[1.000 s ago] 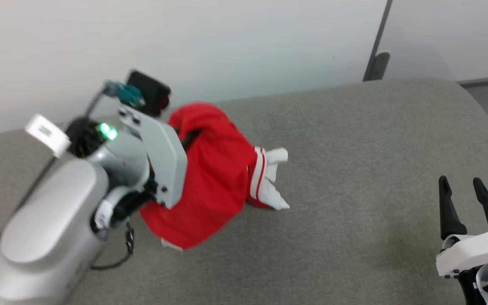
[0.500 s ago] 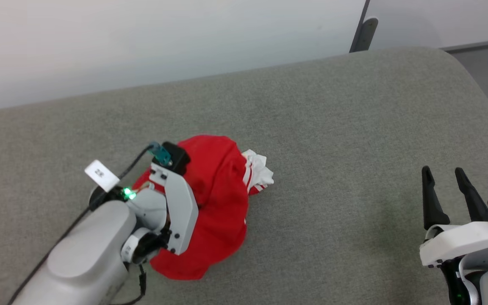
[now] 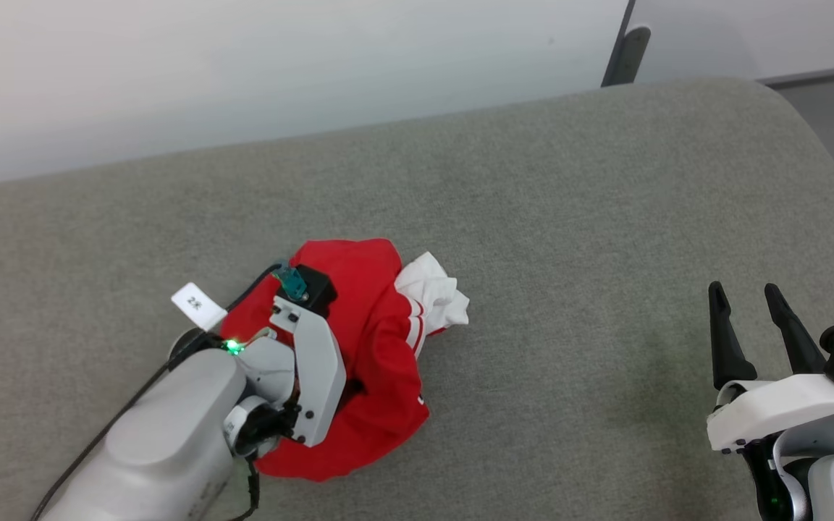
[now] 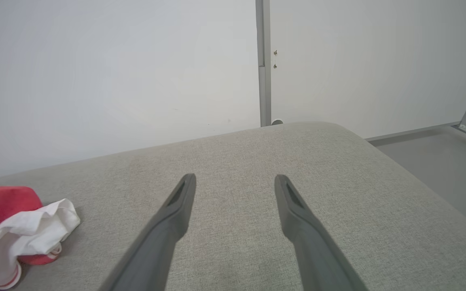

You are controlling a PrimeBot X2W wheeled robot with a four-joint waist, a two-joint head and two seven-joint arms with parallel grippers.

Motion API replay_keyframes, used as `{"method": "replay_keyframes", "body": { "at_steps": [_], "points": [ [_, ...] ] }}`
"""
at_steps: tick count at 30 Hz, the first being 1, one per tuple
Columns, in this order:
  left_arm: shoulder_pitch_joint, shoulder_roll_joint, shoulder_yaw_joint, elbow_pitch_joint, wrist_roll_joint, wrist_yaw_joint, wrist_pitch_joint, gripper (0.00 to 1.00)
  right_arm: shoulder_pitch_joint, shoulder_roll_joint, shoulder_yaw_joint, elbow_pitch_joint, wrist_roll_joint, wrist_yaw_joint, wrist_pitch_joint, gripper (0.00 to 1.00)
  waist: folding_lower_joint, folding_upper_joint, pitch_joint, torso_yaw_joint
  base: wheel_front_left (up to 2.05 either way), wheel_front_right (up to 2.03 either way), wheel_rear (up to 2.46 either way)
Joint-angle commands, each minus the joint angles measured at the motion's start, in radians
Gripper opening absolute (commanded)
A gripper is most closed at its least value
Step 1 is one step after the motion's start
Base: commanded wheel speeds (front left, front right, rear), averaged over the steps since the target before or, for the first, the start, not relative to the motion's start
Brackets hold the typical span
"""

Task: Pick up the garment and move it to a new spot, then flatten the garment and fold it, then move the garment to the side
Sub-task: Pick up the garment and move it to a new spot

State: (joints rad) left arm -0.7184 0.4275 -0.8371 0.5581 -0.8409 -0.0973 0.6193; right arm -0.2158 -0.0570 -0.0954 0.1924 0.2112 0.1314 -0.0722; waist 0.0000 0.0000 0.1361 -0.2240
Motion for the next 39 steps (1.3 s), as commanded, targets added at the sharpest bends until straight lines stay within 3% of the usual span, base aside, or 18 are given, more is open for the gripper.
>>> {"method": "replay_keyframes", "body": {
  "at_steps": [1,13,23,31,39],
  "points": [
    [-0.009,0.002,0.006,0.007,-0.012,-0.007,-0.01,1.0,-0.002,-0.003,-0.003,0.003,-0.001,-0.001,-0.006,1.0,0.0,0.0,-0.021,0.013,0.0,0.0,0.0],
    [0.036,0.038,0.05,-0.086,-0.053,-0.009,-0.112,1.0,0.059,-0.028,-0.003,-0.011,-0.004,-0.001,0.027,1.0,0.0,0.0,-0.138,0.096,0.0,0.0,0.0],
    [0.149,0.135,0.163,-0.199,-0.073,0.038,-0.318,1.0,0.101,-0.039,0.0,-0.029,0.018,-0.001,0.036,1.0,0.0,0.0,-0.19,0.168,0.0,0.0,0.0],
    [0.279,0.225,0.268,-0.259,-0.071,0.078,-0.542,1.0,0.132,-0.045,-0.02,-0.039,0.026,-0.001,0.041,1.0,0.0,0.0,-0.219,0.226,0.0,0.0,0.0],
    [0.409,0.266,0.341,-0.275,-0.081,0.105,-0.713,1.0,0.151,-0.038,-0.042,-0.049,0.019,-0.001,0.041,1.0,0.0,0.0,-0.232,0.276,0.0,0.0,0.0]
  ]
}}
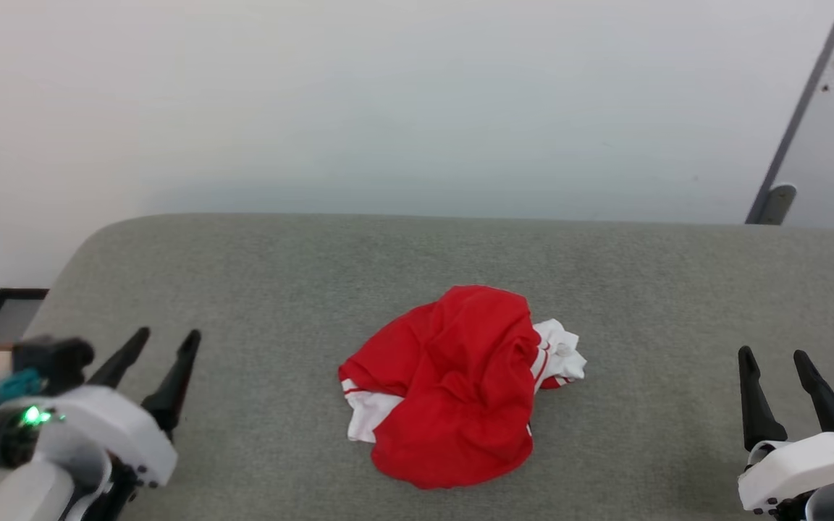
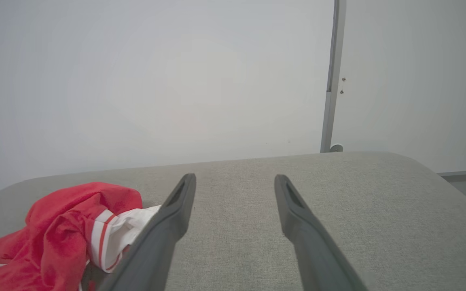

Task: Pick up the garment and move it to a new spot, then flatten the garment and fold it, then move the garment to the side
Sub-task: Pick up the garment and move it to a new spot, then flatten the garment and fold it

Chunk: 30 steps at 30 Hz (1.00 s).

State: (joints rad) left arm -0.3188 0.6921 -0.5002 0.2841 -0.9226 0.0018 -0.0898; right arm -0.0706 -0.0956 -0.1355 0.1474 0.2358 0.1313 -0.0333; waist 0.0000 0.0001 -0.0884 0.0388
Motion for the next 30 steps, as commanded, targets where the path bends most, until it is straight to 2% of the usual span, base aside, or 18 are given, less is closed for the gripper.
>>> {"method": "replay_keyframes", "body": {
  "at_steps": [1,6,13,24,30],
  "points": [
    [0.025,0.005,0.012,0.0,-0.003,0.01,-0.022,1.0,0.009,0.002,-0.003,-0.005,-0.005,-0.001,0.002,1.0,0.0,-0.0001,-0.009,0.017,0.0,0.0,0.0],
    [0.1,0.015,0.058,-0.004,-0.027,0.027,-0.103,1.0,0.017,0.005,-0.003,0.005,0.003,-0.001,-0.008,1.0,0.0,-0.0001,-0.011,0.031,0.0,0.0,0.0],
    [0.18,0.025,0.101,-0.039,-0.048,0.05,-0.143,1.0,0.02,0.007,-0.004,0.008,0.01,-0.001,-0.012,1.0,0.0,-0.0001,-0.01,0.044,0.0,0.0,0.0],
    [0.207,0.042,0.111,-0.09,-0.054,0.067,-0.138,1.0,0.027,0.007,0.004,0.009,0.014,-0.001,-0.007,1.0,0.0,-0.0001,-0.003,0.05,0.0,0.0,0.0],
    [0.184,0.036,0.102,-0.124,-0.047,0.073,-0.126,1.0,0.005,0.003,0.011,0.015,0.018,-0.001,0.008,1.0,0.0,-0.0001,0.017,0.084,0.0,0.0,0.0]
  ]
}}
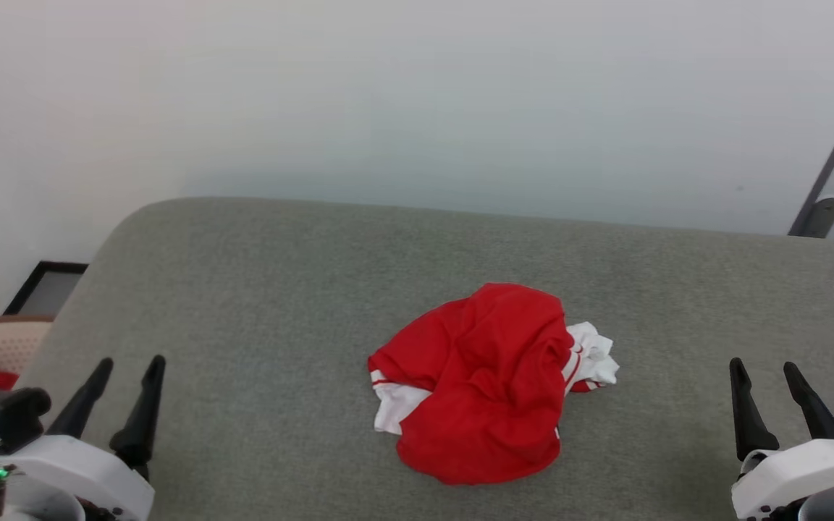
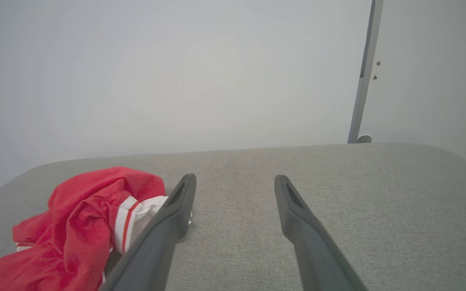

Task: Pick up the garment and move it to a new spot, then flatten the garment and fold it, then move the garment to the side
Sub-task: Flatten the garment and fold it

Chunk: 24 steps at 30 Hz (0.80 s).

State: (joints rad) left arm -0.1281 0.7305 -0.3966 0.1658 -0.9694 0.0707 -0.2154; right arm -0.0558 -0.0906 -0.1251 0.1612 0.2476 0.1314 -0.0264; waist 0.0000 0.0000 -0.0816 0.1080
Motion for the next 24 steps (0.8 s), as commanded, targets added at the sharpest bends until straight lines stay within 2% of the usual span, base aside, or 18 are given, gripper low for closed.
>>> {"method": "replay_keyframes", "body": {
  "at_steps": [1,10,24],
  "points": [
    [-0.01,-0.004,-0.004,-0.012,0.002,0.005,0.002,1.0,-0.017,-0.002,0.003,0.004,0.005,-0.001,0.007,1.0,0.0,0.0,0.014,0.023,0.0,0.0,0.0],
    [-0.04,-0.021,-0.033,-0.062,0.013,0.016,0.038,1.0,-0.112,-0.026,0.038,0.084,0.005,-0.001,0.077,1.0,0.0,0.0,0.072,0.118,0.0,0.0,0.0],
    [-0.127,-0.084,-0.083,-0.046,0.035,-0.023,0.04,1.0,-0.303,-0.102,0.086,0.312,0.012,-0.001,0.222,1.0,0.0,0.0,0.203,0.235,0.0,0.0,0.0]
  ]
}}
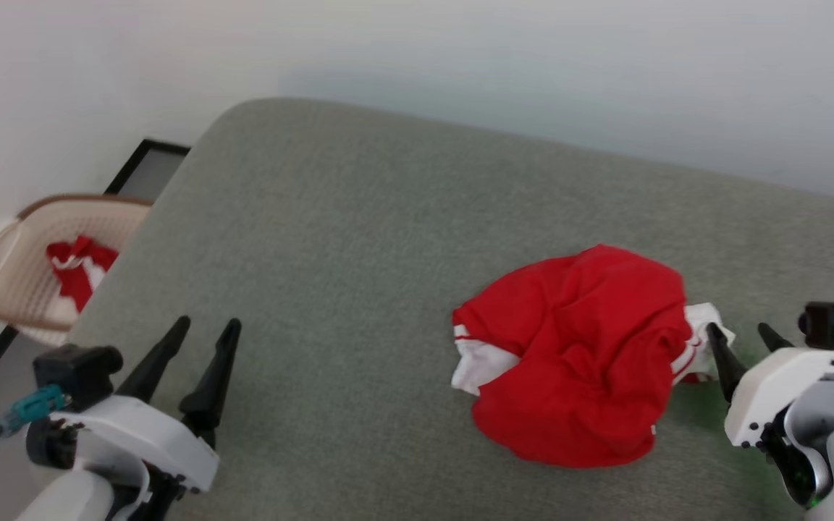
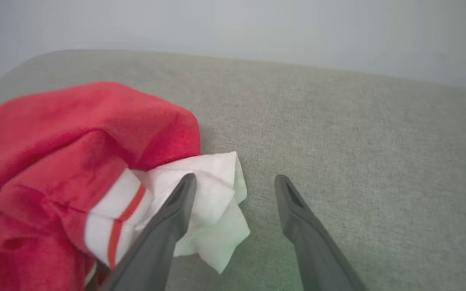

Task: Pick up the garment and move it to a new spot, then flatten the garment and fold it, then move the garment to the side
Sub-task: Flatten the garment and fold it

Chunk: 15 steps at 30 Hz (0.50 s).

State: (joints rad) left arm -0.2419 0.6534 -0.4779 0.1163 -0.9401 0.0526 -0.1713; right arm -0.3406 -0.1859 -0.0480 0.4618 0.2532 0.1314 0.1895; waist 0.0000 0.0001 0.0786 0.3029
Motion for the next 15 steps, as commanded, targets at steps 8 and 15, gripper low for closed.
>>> {"method": "replay_keyframes", "body": {
  "at_steps": [8,15],
  "points": [
    [-0.052,-0.039,-0.026,0.041,0.013,-0.027,-0.003,1.0,-0.085,-0.02,0.045,0.14,0.013,-0.001,0.104,1.0,0.0,-0.0001,0.074,0.06,0.0,0.0,0.0],
    [-0.07,-0.052,-0.029,0.072,0.004,-0.041,-0.01,1.0,-0.128,-0.04,0.08,0.181,0.03,-0.002,0.159,0.0,0.0,-0.0001,0.081,0.054,0.0,0.0,0.0]
  ]
}}
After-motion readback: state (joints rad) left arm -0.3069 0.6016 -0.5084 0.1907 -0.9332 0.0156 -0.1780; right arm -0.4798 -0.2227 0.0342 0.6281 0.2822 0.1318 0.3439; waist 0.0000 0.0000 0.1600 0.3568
